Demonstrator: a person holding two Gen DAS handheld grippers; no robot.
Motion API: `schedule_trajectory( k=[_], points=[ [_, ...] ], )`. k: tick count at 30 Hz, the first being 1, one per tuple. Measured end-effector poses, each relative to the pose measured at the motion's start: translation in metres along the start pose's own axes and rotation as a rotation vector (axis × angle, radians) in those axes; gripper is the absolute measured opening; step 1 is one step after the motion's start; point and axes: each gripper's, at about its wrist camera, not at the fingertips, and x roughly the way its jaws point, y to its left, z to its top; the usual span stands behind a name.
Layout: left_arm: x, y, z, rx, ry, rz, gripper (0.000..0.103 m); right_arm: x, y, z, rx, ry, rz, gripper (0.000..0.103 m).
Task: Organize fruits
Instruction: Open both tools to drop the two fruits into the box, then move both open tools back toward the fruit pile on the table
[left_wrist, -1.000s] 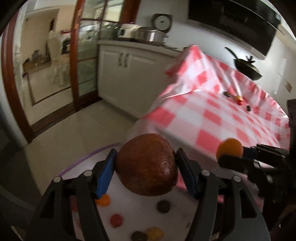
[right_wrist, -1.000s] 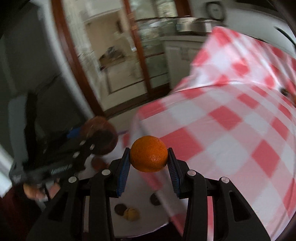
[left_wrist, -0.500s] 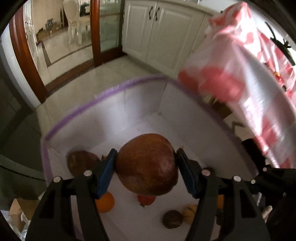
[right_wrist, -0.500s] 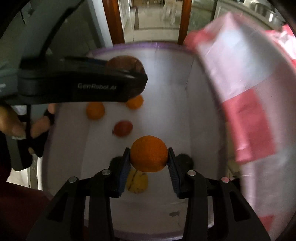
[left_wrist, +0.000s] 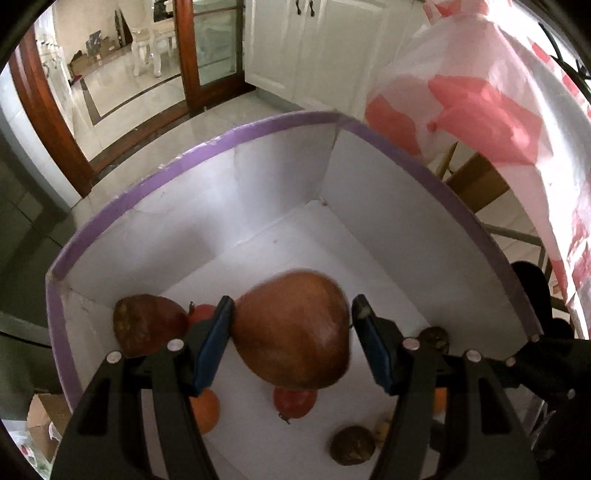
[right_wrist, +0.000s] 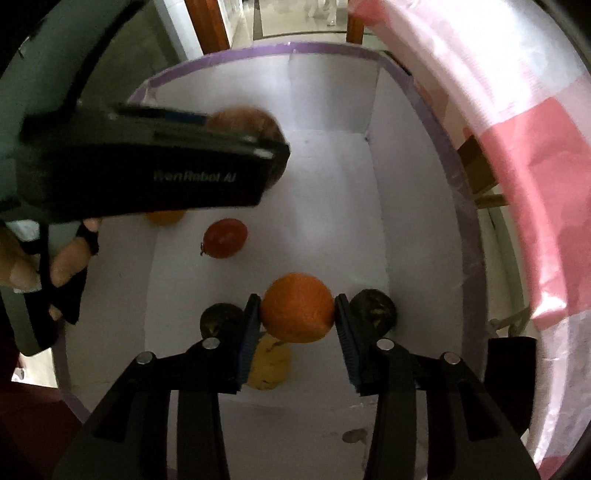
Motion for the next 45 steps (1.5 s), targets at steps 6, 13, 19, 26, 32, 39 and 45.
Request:
schedule_trajectory(
  k=[6, 13, 19, 26, 32, 39, 45],
  points=[
    [-0.017, 0.004, 0.010, -0.007, -0.072, 0.064, 0.090, -0.019, 0.003, 0.003, -0.019, -0.046, 0.014, 0.061],
    [-0.031, 0.004, 0.021, -0.051, -0.107, 0.082, 0.096, -0.054, 0.003, 0.000, -0.002, -0.122, 0.064, 0.065],
    [-0.054, -0.006, 0.029, -0.075, -0.183, 0.111, 0.099, -0.108, -0.003, -0.008, -0.050, -0.225, 0.087, 0.076],
    [-0.108, -0.044, 0.057, -0.021, -0.355, 0.159, 0.101, -0.171, -0.022, -0.019, -0.006, -0.417, 0.075, 0.081],
    [-0.139, -0.121, 0.087, 0.168, -0.439, 0.137, 0.102, -0.244, -0.072, -0.050, 0.133, -0.641, -0.031, 0.087],
    [-0.125, -0.257, 0.110, 0.394, -0.386, 0.019, 0.102, -0.277, -0.175, -0.109, 0.471, -0.717, -0.215, 0.087],
    [-0.076, -0.362, 0.133, 0.519, -0.324, -0.091, 0.101, -0.274, -0.260, -0.152, 0.737, -0.698, -0.316, 0.087]
  ],
)
